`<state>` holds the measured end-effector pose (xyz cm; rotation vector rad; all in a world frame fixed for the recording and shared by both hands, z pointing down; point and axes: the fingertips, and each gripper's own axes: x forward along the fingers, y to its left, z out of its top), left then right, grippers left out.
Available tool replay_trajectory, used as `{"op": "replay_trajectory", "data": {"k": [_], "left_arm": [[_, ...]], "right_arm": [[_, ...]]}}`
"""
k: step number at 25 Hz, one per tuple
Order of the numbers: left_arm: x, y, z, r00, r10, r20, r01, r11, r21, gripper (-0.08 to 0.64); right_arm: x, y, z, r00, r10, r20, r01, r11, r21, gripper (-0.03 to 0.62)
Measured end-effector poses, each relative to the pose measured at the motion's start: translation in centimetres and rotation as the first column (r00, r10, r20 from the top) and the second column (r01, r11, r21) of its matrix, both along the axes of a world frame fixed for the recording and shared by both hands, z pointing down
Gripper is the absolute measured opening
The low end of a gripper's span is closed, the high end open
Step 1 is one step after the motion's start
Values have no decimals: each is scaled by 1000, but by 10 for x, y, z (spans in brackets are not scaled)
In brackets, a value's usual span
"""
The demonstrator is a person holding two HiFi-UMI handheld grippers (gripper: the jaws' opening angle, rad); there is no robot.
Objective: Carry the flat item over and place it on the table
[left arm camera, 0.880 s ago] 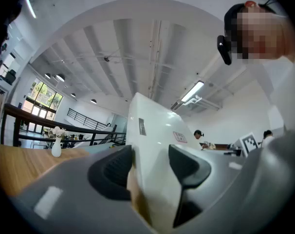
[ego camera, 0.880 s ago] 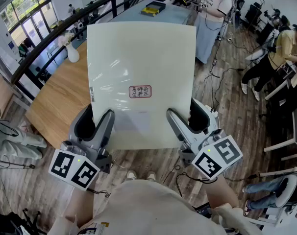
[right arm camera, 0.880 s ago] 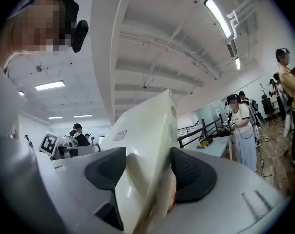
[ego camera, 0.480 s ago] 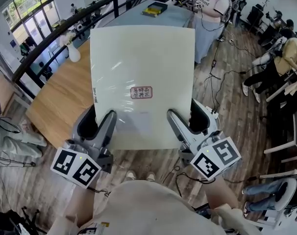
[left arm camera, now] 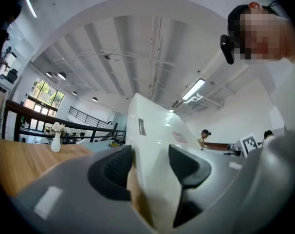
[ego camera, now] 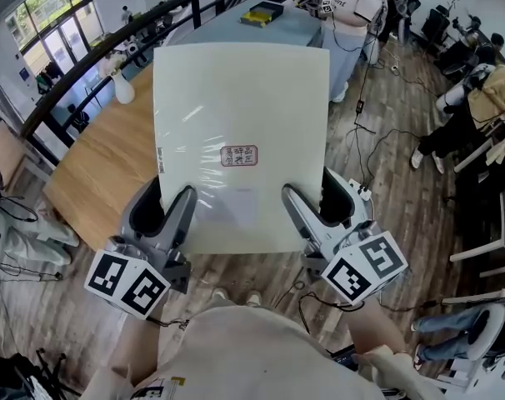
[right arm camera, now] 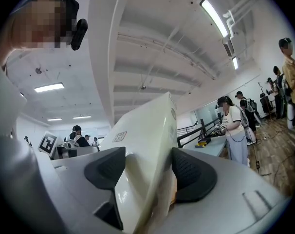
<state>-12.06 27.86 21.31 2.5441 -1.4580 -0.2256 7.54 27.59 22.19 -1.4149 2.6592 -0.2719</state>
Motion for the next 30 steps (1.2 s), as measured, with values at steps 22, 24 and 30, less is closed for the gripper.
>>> {"op": "replay_trajectory", "data": {"k": [22,24,30], "left_arm": [[33,12,19,1000,-21,13,21,1000,-8,236],[30,7,22,1000,-20,10,20,1000,-7,236],[25,-23,27,1000,-13,-6,13,1000,-11,235]], "right_arm": [[33,7,21,1000,-17,10,17,1000,-7,295],[29,2,24,1000,-17,8,17,1000,-8,295],[25,-27,26,1000,-12,-5,12,1000,-15,295]]}}
